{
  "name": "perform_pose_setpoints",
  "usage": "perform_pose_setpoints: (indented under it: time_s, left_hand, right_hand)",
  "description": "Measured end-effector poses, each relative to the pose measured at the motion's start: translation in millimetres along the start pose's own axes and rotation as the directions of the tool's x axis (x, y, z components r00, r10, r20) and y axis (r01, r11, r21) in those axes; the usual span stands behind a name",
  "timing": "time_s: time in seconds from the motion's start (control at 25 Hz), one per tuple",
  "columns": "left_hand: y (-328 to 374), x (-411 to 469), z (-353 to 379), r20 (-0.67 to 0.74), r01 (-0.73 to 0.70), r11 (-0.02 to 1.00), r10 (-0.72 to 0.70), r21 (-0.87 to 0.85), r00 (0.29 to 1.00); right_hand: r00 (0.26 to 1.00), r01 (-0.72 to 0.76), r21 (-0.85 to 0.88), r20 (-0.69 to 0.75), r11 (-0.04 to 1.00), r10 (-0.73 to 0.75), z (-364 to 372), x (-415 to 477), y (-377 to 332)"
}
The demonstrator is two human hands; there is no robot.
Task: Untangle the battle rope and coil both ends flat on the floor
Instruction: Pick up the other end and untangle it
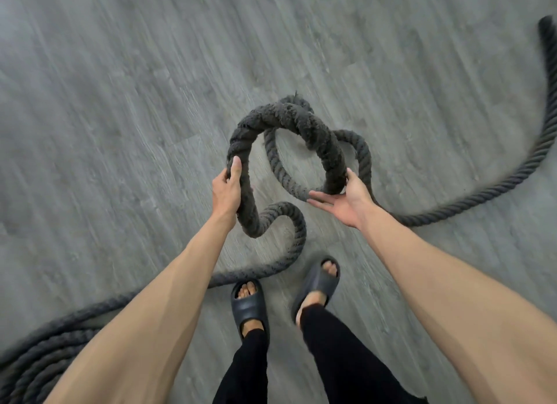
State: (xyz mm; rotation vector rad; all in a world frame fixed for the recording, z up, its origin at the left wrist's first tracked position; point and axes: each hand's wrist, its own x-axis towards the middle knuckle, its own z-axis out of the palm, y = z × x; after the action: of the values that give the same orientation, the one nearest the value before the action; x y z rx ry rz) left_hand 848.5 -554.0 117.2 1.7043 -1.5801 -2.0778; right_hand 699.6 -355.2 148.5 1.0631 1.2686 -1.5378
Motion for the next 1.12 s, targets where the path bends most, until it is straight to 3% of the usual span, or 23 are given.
perform_pose_setpoints:
  time_s: [0.08,0.12,0.2,0.24,0.32,0.36,0.4,0.48,0.56,0.64,0.68,0.76,0.84,0.88,0.96,1.0,1.12]
  left_hand:
    - [1,7,3,0.025,0.069,0.997,-0.070,0.036,0.997]
    - [3,7,7,0.057,0.093,0.992,-0.098,0.090,0.994]
    - [9,0,16,0.145,0.104,0.979,-0.131,0.177,0.981]
    - [15,-3,21,0.207,0.084,0.969,-0.133,0.233,0.969]
    - [28,-15,43,0.344,0.050,0.933,-0.180,0.356,0.922]
    - [34,-21,55,0.423,0.061,0.921,-0.235,0.386,0.875]
    - [40,-25,67,0.509,0.084,0.915,-0.293,0.394,0.809]
    - [59,-29,90,0.653,0.167,0.912,-0.387,0.375,0.651]
    - [77,-25,109,0.708,0.286,0.903,-0.430,0.321,0.560]
    - [92,-13,118,0.735,0.371,0.901,-0.408,0.227,0.541]
    - [97,-7,120,0.749,0.390,0.900,-0.395,0.197,0.532]
    - [103,-1,120,0.779,0.381,0.901,-0.389,0.209,0.492]
    - [106,-5,120,0.805,0.374,0.894,-0.404,0.246,0.436]
    - [107,-9,119,0.810,0.371,0.891,-0.412,0.262,0.417]
    - [113,-17,113,0.788,0.324,0.889,-0.443,0.324,0.428]
    - [115,-16,106,0.737,0.274,0.883,-0.469,0.380,0.487]
    - [118,-3,97,0.408,0.188,0.866,-0.397,0.464,0.822]
  right_hand:
    - [0.976,0.159,0.053,-0.160,0.986,-0.149,19,11,-19]
    - [0.928,0.264,0.026,-0.279,0.964,-0.247,29,16,-32]
    - [0.731,0.485,-0.144,-0.474,0.863,-0.490,49,14,-64]
    - [0.629,0.568,-0.245,-0.487,0.786,-0.606,63,13,-86]
    - [0.468,0.714,-0.420,-0.309,0.560,-0.828,88,8,-137]
    - [0.441,0.745,-0.509,-0.109,0.431,-0.891,102,9,-164]
    - [0.471,0.729,-0.600,0.092,0.328,-0.878,118,9,-188]
    - [0.562,0.619,-0.777,0.335,0.115,-0.756,140,20,-220]
    - [0.623,0.492,-0.870,0.372,-0.025,-0.688,136,41,-229]
    - [0.744,0.360,-0.933,0.281,0.010,-0.606,109,58,-213]
    - [0.824,0.303,-0.946,0.198,0.118,-0.530,93,63,-203]
    - [0.988,0.089,-0.856,0.012,0.510,-0.152,72,72,-183]
    - [0.985,-0.102,-0.646,0.040,0.756,0.167,64,76,-170]
    - [0.976,-0.127,-0.542,0.080,0.831,0.201,65,78,-165]
    - [0.985,-0.111,-0.473,0.062,0.874,0.158,72,73,-152]
    - [0.994,-0.071,-0.469,0.037,0.880,0.100,77,69,-146]
    - [0.996,0.086,-0.591,0.060,0.802,-0.063,94,62,-136]
